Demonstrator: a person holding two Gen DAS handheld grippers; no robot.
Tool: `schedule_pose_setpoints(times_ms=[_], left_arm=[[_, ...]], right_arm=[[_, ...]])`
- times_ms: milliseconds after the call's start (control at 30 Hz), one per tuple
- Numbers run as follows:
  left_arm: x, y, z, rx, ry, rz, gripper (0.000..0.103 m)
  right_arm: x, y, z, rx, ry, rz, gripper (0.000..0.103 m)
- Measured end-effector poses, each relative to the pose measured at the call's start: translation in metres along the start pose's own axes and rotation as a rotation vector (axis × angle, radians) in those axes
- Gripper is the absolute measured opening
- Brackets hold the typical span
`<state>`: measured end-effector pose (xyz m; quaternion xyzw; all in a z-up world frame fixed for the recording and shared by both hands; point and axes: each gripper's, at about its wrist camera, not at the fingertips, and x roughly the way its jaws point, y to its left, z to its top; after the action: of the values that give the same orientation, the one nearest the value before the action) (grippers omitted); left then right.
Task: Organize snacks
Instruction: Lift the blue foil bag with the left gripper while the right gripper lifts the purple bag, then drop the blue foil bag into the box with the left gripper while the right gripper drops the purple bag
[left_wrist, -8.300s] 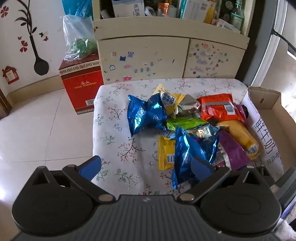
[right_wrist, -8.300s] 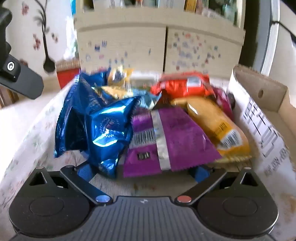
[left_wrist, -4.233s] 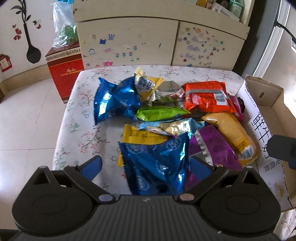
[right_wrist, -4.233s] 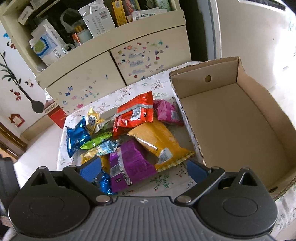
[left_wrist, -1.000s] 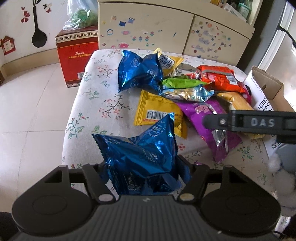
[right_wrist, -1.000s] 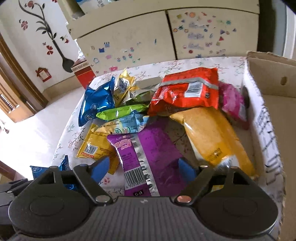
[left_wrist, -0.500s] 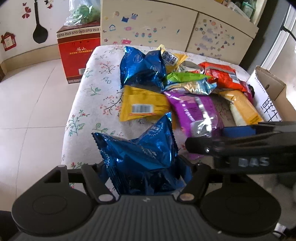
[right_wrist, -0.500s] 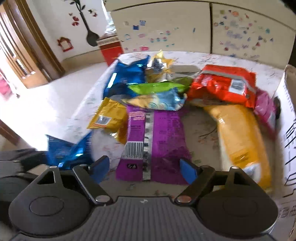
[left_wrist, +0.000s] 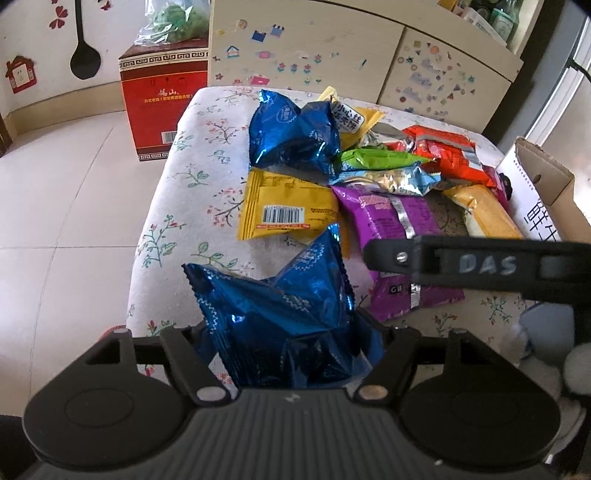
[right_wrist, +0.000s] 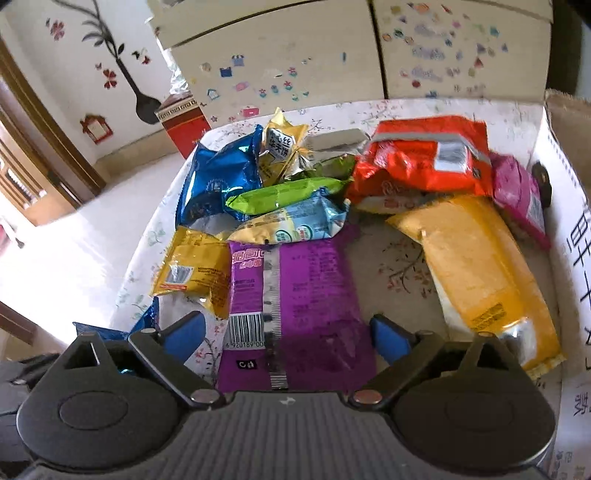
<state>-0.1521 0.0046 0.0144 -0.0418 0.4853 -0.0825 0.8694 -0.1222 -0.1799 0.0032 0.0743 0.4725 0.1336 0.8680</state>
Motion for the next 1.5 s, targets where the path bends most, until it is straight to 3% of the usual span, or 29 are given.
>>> schedule_pose_setpoints(times_ms=[133, 267, 433, 867, 1500], left_arm=[[0.001, -0.004, -0.001, 0.026, -0.006, 0.015, 0.071], [0.001, -0.008, -0.003, 0.053, -0.019, 0.034, 0.072], [-0.003, -0.011, -0.006, 0.07, -0.032, 0.034, 0.067], [-0.026, -0.017, -0.011, 0.063, -0.088, 0.017, 0.065], [-0.065, -0.05, -0.003, 0.118, -0.183, 0.003, 0.065]], right_arm=[[0.002, 0.011, -0.003, -0.046, 0.003, -0.054, 0.097], [0.004, 0.02, -0.004, -0.092, -0.004, -0.129, 0.079], [-0.002, 0.018, -0.005, -0.064, 0.0, -0.136, 0.074], [-0.039, 0.012, -0.017, -0.048, -0.013, -0.196, 0.074], [-0.139, -0.014, -0.03, -0.03, -0.203, -0.199, 0.074]])
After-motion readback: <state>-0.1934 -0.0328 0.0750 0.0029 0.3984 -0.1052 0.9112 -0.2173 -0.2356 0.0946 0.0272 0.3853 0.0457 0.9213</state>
